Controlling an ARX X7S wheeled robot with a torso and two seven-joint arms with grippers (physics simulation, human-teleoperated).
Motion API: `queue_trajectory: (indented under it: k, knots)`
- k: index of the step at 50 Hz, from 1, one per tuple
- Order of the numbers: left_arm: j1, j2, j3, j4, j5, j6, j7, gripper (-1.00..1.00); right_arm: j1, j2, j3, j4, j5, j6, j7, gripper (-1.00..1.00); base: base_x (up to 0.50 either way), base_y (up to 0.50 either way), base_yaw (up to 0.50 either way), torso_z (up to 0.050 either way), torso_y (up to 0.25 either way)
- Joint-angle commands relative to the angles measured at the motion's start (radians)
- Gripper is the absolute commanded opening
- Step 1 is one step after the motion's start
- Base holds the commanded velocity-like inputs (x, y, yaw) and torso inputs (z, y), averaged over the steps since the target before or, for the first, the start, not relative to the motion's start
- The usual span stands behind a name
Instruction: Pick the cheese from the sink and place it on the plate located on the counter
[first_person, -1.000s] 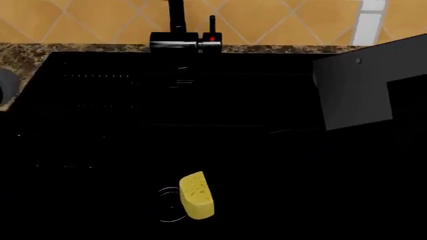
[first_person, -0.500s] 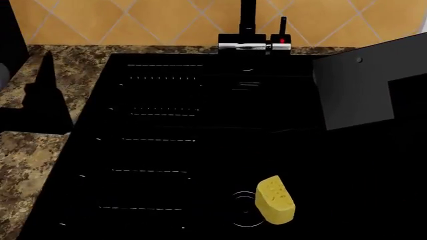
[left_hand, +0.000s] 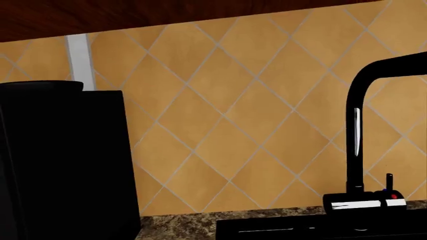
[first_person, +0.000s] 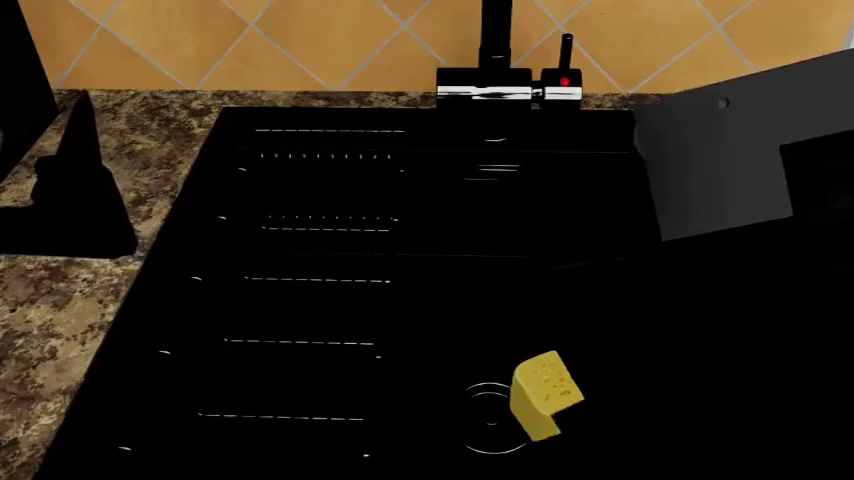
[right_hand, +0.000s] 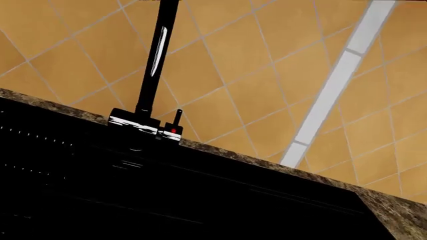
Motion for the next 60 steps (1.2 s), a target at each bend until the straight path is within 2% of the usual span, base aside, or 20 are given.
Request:
queue_trajectory:
  k: [1,9,21,29,33,46,60]
  knots:
    - [-0.015,0.008,0.001,-0.015,-0.009,0.003,0.002,1.0,0.026,-0.05,0.024,0.152,-0.4,-0.013,-0.41,1.0,0.0,0.0,0.0,0.0,0.0]
    - [-0.029,0.011,0.0,-0.006,-0.022,-0.016,-0.007,1.0,0.003,-0.065,0.063,0.295,-0.338,-0.032,-0.442,1.0,0.0,0.0,0.0,0.0,0.0]
    - [-0.036,0.018,0.025,0.005,-0.028,-0.025,-0.03,1.0,0.049,-0.06,0.032,0.445,-0.219,0.013,-0.424,1.0,0.0,0.0,0.0,0.0,0.0]
    - [-0.031,0.019,0.059,-0.019,-0.014,0.008,-0.037,1.0,0.063,-0.063,0.087,0.544,0.21,-0.047,-0.053,1.0,0.0,0.0,0.0,0.0,0.0]
    - [-0.027,0.012,0.089,-0.054,0.006,0.048,-0.033,1.0,0.08,-0.06,0.119,0.62,0.351,-0.105,0.088,1.0,0.0,0.0,0.0,0.0,0.0]
    - [-0.017,-0.001,0.141,-0.139,0.045,0.133,-0.019,1.0,0.138,-0.06,0.188,0.936,0.679,-0.334,0.416,1.0,0.0,0.0,0.0,0.0,0.0]
    - [-0.019,-0.011,0.184,-0.206,0.077,0.192,-0.012,1.0,0.232,-0.048,0.212,1.355,0.859,-0.561,0.598,1.0,0.0,0.0,0.0,0.0,0.0]
